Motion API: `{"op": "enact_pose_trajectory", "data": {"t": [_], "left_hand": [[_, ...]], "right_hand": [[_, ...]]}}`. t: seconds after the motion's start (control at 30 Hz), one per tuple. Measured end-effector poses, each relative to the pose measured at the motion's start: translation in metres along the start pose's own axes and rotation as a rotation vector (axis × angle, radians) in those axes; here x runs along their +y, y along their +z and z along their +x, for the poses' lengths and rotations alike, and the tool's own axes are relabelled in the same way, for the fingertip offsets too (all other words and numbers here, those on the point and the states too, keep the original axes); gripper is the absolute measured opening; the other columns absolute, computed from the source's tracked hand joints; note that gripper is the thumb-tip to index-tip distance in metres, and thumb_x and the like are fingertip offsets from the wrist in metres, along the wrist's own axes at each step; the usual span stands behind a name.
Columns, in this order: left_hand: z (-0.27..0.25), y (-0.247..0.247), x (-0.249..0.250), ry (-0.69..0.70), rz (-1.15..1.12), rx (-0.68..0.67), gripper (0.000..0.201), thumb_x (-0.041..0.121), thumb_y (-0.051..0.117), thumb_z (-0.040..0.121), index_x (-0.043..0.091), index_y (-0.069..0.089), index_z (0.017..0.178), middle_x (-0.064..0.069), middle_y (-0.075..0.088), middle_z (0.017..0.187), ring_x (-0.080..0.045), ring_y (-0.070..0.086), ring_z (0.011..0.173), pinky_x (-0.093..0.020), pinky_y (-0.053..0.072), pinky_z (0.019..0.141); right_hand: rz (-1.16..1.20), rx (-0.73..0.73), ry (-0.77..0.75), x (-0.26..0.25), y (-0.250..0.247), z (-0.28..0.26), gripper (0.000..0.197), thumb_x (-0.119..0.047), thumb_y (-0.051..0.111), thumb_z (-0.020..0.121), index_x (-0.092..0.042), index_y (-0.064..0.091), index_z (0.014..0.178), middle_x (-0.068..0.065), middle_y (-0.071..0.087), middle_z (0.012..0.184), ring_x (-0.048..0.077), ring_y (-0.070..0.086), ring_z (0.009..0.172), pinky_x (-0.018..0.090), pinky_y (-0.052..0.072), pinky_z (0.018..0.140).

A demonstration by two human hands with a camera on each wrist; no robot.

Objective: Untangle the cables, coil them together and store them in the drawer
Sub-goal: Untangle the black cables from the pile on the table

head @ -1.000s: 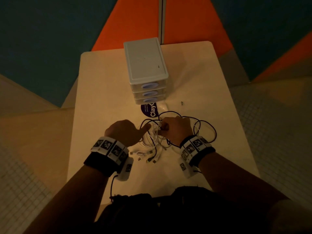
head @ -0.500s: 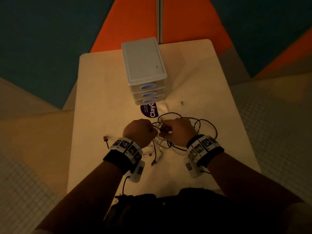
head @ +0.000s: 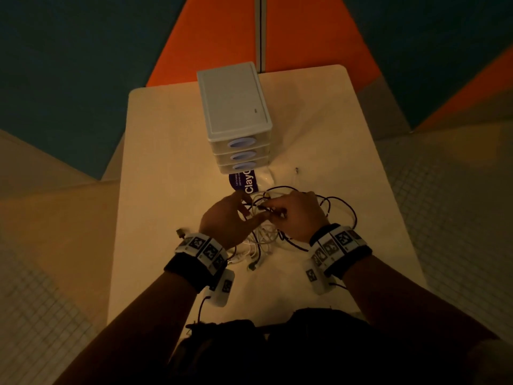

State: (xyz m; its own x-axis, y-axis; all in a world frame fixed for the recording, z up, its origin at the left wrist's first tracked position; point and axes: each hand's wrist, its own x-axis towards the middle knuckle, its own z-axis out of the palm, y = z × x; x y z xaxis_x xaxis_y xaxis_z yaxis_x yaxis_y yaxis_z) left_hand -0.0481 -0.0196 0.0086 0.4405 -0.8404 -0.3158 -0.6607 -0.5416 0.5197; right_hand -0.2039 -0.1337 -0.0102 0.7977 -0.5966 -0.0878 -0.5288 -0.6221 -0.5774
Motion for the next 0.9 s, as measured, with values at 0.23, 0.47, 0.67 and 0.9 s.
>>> {"op": "enact_pose_trajectory", "data": {"t": [0.23, 0.47, 0.67, 0.9], "left_hand": [[0.004, -0.006, -0.014, -0.069, 0.043, 0.050, 0.026, 0.045, 0.061, 0.088, 0.037, 0.048, 0.108, 0.013, 0.068, 0.080, -0.014, 0.062, 0.073, -0.031, 0.049, 0.065], [0.004, 0.002, -0.032, -0.039, -0.026, 0.158, 0.047, 0.026, 0.064, 0.090, 0.029, 0.038, 0.129, 0.001, 0.054, 0.110, -0.017, 0.061, 0.087, -0.033, 0.050, 0.065], [0.004, 0.003, -0.013, 0.366, 0.211, 0.206, 0.023, 0.040, 0.060, 0.096, 0.031, 0.072, 0.114, 0.002, 0.065, 0.105, -0.022, 0.058, 0.095, -0.030, 0.046, 0.067], [0.009, -0.013, 0.005, 0.438, 0.014, 0.181, 0.020, 0.033, 0.063, 0.095, 0.025, 0.076, 0.107, 0.004, 0.073, 0.087, -0.016, 0.061, 0.081, -0.031, 0.049, 0.072]], "right_hand": [[0.026, 0.052, 0.021, 0.004, -0.008, 0.000, 0.017, -0.046, 0.071, 0.088, -0.038, 0.079, 0.099, -0.012, 0.076, 0.088, 0.012, 0.067, 0.089, 0.036, 0.048, 0.079], [0.234, 0.076, 0.020, 0.013, -0.014, -0.005, 0.015, -0.028, 0.072, 0.092, -0.024, 0.077, 0.106, -0.007, 0.075, 0.100, 0.003, 0.064, 0.084, 0.014, 0.051, 0.081], [0.210, 0.042, -0.003, 0.011, -0.016, 0.001, 0.016, -0.020, 0.070, 0.093, -0.022, 0.074, 0.108, -0.005, 0.071, 0.102, 0.012, 0.066, 0.091, 0.030, 0.055, 0.085], [0.269, -0.001, -0.125, -0.009, -0.035, 0.005, 0.017, -0.026, 0.068, 0.092, -0.025, 0.070, 0.110, -0.011, 0.072, 0.103, 0.005, 0.065, 0.095, 0.022, 0.050, 0.086]]}}
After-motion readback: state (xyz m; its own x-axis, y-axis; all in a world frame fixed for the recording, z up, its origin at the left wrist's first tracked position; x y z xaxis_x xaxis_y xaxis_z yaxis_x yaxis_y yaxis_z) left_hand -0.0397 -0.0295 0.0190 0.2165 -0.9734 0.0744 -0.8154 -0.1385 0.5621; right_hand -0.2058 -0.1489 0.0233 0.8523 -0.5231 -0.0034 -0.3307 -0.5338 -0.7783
